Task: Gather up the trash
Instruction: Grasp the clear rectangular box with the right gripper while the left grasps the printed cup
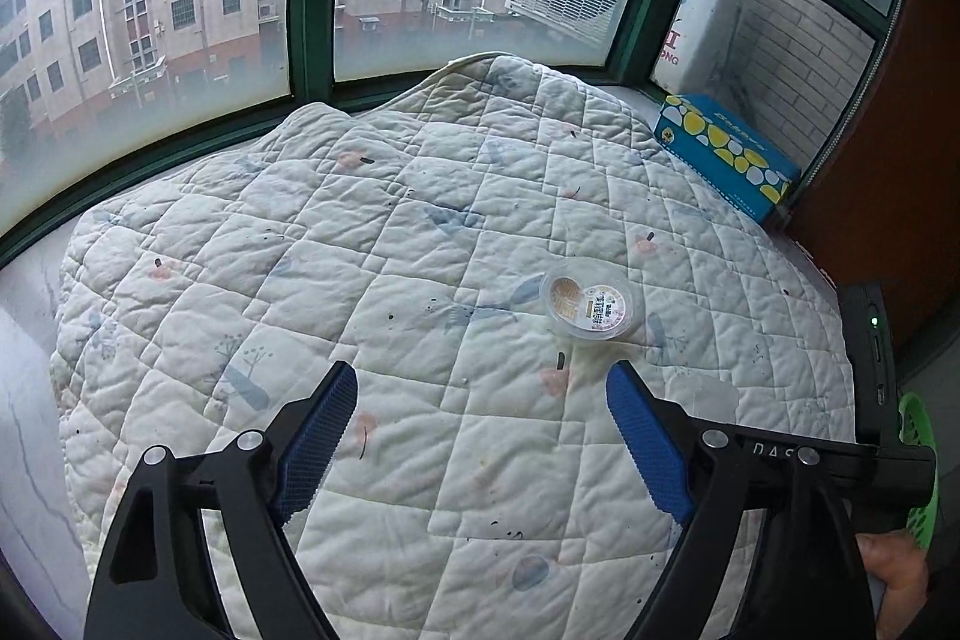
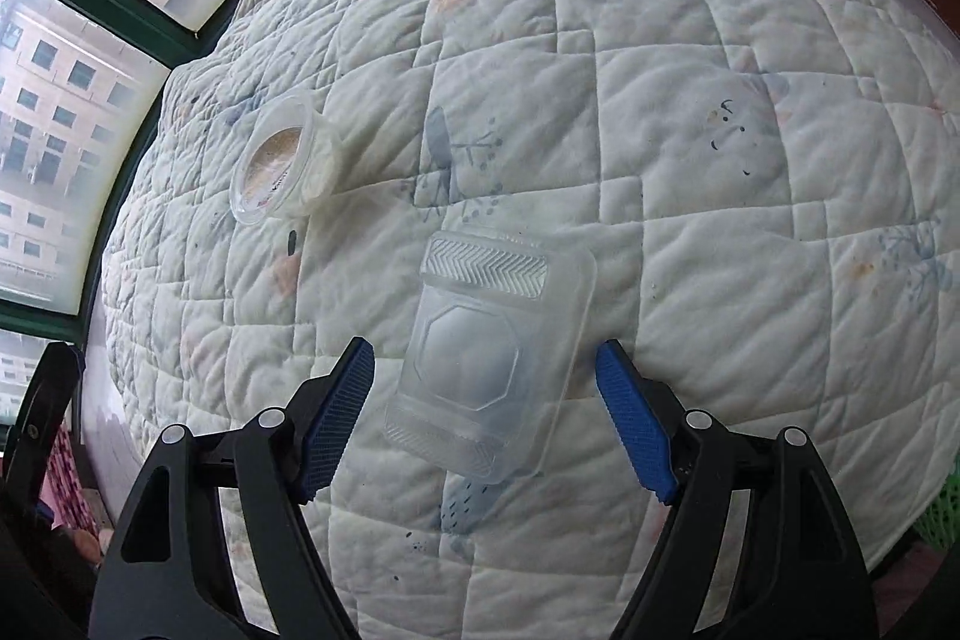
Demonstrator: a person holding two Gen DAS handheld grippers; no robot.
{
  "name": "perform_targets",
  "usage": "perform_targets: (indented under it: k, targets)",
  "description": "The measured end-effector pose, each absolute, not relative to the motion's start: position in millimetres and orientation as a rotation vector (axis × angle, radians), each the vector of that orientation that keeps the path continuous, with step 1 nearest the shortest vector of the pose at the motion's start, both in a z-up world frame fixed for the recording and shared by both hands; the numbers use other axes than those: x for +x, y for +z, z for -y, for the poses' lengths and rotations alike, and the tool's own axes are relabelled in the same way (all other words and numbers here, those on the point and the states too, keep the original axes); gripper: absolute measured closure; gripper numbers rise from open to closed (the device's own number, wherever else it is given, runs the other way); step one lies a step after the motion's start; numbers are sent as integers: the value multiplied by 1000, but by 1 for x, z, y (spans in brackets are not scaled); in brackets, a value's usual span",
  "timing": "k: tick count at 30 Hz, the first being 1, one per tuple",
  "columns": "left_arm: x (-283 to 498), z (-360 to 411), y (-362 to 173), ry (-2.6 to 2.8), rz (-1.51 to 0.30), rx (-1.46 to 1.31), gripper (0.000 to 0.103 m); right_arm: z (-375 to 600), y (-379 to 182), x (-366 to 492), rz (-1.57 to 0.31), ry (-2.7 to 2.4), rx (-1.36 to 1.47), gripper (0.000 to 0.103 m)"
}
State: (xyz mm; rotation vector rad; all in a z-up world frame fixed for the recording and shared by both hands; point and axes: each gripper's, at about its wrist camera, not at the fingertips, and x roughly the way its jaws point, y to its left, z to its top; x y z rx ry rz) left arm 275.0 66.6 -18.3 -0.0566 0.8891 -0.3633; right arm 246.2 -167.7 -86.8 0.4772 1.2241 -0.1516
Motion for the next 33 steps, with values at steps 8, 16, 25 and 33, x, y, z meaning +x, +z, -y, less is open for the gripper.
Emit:
perform_targets:
  k: [8,16,25,33]
  targets:
    - [286,-40,-28,-424,-907,-6,21,173,-87,239,-1197,-129,417,45]
    - [311,-1,-46,-501,-967,41,14,200,-62,201,-1109,-96,350,46]
    - [350,35,-68,-527,-1027,66,14,224,-51,169,-1067,-103,318,45]
    - [374,47,-85,-518,-1074,66,14,231,-58,162,-1074,-100,339,45]
